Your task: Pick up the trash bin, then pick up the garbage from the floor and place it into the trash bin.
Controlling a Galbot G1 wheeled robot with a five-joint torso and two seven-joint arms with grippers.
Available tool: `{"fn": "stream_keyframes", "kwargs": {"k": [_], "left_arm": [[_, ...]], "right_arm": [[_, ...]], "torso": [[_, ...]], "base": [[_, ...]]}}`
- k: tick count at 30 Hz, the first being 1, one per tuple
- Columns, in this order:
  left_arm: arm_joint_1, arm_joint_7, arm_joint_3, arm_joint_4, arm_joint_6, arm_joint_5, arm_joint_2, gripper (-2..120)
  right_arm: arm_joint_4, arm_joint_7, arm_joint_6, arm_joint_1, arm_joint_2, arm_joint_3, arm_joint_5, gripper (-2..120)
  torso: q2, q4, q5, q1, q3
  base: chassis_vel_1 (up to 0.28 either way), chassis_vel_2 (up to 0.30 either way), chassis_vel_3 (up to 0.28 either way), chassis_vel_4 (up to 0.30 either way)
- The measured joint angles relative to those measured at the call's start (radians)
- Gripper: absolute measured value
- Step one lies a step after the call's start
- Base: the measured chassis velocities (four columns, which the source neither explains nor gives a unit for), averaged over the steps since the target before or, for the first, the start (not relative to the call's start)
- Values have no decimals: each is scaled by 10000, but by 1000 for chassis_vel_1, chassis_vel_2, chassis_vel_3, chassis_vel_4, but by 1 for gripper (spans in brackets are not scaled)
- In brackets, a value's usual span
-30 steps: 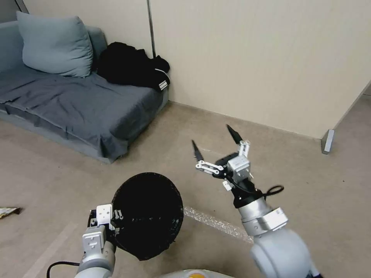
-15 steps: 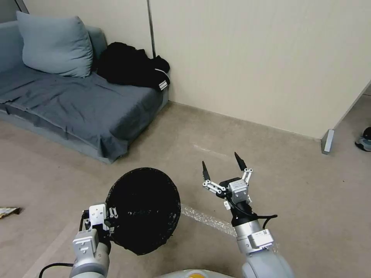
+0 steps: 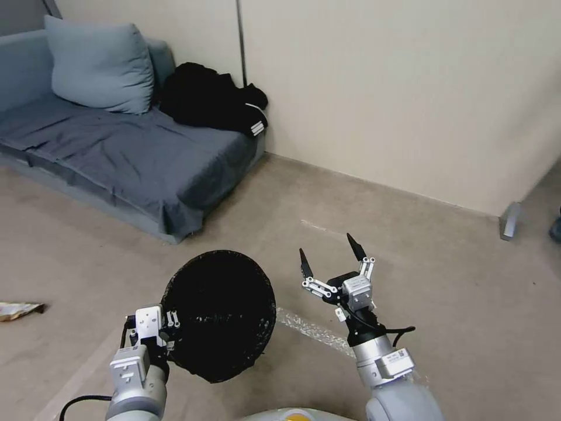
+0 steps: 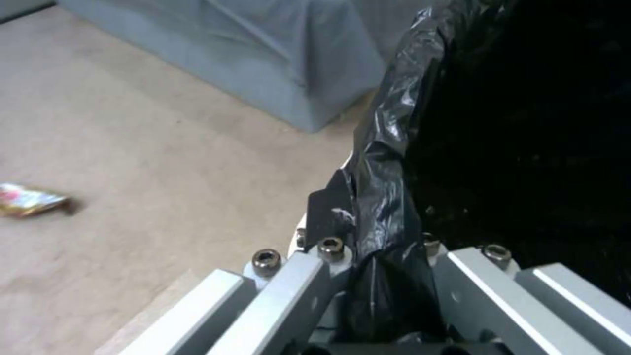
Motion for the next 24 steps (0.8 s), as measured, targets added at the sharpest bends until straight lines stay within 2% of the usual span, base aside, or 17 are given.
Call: {"fn": "stream_keyframes", "kwargs": {"k": [24], "left_arm": [[7,2,17,-76,62,99,-13,1]], "right_arm": [[-135,320,55,266,-59,-279,595,100]], "torso": [[0,-2,0,1,0]], "base": [[112,113,112,112]]}}
